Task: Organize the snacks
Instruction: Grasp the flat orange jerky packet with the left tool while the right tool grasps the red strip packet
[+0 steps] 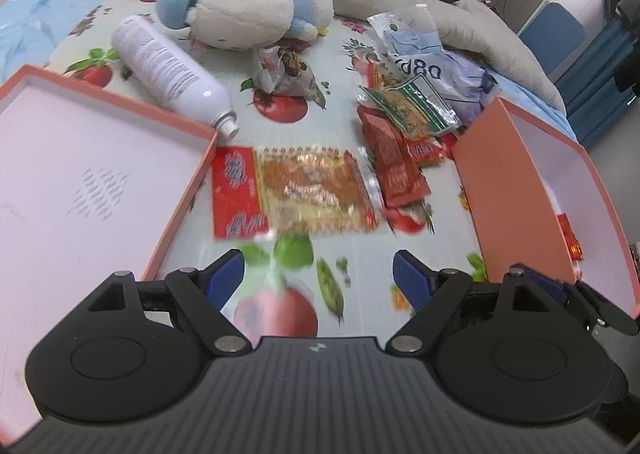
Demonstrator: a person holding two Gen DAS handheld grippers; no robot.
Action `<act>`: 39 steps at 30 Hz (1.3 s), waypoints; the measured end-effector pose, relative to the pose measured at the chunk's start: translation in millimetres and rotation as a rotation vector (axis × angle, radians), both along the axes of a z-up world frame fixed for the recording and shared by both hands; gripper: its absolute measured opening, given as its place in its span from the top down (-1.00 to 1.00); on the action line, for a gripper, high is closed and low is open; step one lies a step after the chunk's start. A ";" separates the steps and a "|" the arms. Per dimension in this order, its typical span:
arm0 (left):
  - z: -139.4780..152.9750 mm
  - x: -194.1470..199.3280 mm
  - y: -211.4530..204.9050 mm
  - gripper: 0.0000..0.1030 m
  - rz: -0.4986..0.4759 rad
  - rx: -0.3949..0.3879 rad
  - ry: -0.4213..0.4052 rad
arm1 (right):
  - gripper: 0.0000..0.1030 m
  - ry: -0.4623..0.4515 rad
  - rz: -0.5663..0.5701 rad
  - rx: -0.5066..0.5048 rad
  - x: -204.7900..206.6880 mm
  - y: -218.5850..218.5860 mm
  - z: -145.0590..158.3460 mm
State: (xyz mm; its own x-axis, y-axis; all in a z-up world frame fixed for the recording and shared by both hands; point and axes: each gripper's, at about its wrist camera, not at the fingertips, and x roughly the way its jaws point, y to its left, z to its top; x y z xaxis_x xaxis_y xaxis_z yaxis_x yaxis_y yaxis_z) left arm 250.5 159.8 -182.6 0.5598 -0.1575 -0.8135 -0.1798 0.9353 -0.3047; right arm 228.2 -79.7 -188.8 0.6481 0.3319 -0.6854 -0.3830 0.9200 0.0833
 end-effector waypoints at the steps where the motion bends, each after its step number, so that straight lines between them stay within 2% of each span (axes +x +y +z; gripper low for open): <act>1: -3.2 11.5 1.2 -0.64 -0.009 -0.004 -0.002 | -0.64 -0.002 0.002 -0.009 9.5 1.8 -2.3; 2: -6.4 21.8 1.7 -0.64 -0.018 -0.005 -0.003 | -0.53 0.000 0.000 -0.015 20.6 3.4 -4.5; 5: -19.3 54.5 1.8 -0.65 -0.047 -0.006 0.005 | -0.52 0.042 -0.058 0.033 53.2 -0.5 -7.5; 8: -31.3 82.0 6.1 -0.65 -0.038 -0.051 0.005 | -0.42 0.090 -0.103 0.048 88.0 1.0 -15.2; 11: -42.2 103.8 5.5 -0.65 -0.059 -0.018 0.034 | -0.41 0.134 -0.141 0.098 117.7 -2.7 -16.5; 14: -55.6 112.6 8.0 -0.65 -0.088 -0.039 0.063 | -0.43 0.157 -0.128 0.106 145.0 -1.2 -16.5; 18: -65.3 117.6 -1.0 -0.65 -0.146 0.001 0.077 | -0.41 0.238 -0.053 0.100 173.1 11.0 -29.4; 22: -65.4 124.4 -18.6 -0.73 -0.231 0.099 0.052 | -0.36 0.328 -0.024 0.112 194.2 18.5 -52.4; 25: -67.5 130.6 -28.5 -0.77 -0.283 0.130 0.064 | -0.32 0.329 0.007 0.075 197.5 22.8 -56.0; 26: -70.3 132.6 -30.7 -0.79 -0.290 0.137 0.073 | -0.23 0.325 0.026 0.057 197.1 25.2 -55.2; 27: -73.5 135.2 -32.4 -0.81 -0.294 0.146 0.090 | -0.06 0.321 0.045 0.031 198.0 27.6 -55.7; 29: -77.4 138.4 -37.3 -0.87 -0.300 0.181 0.092 | 0.11 0.306 0.081 -0.034 198.3 31.9 -56.1; 32: -85.7 138.9 -47.1 -0.90 -0.343 0.250 0.079 | 0.54 0.330 0.078 -0.023 199.9 27.2 -51.7; 36: -93.6 134.9 -54.5 -0.91 -0.367 0.317 0.049 | 0.55 0.340 0.043 0.004 193.1 13.8 -49.1; 39: -92.3 135.1 -51.5 -0.79 -0.346 0.312 0.050 | 0.55 0.336 0.021 0.027 181.5 1.5 -47.2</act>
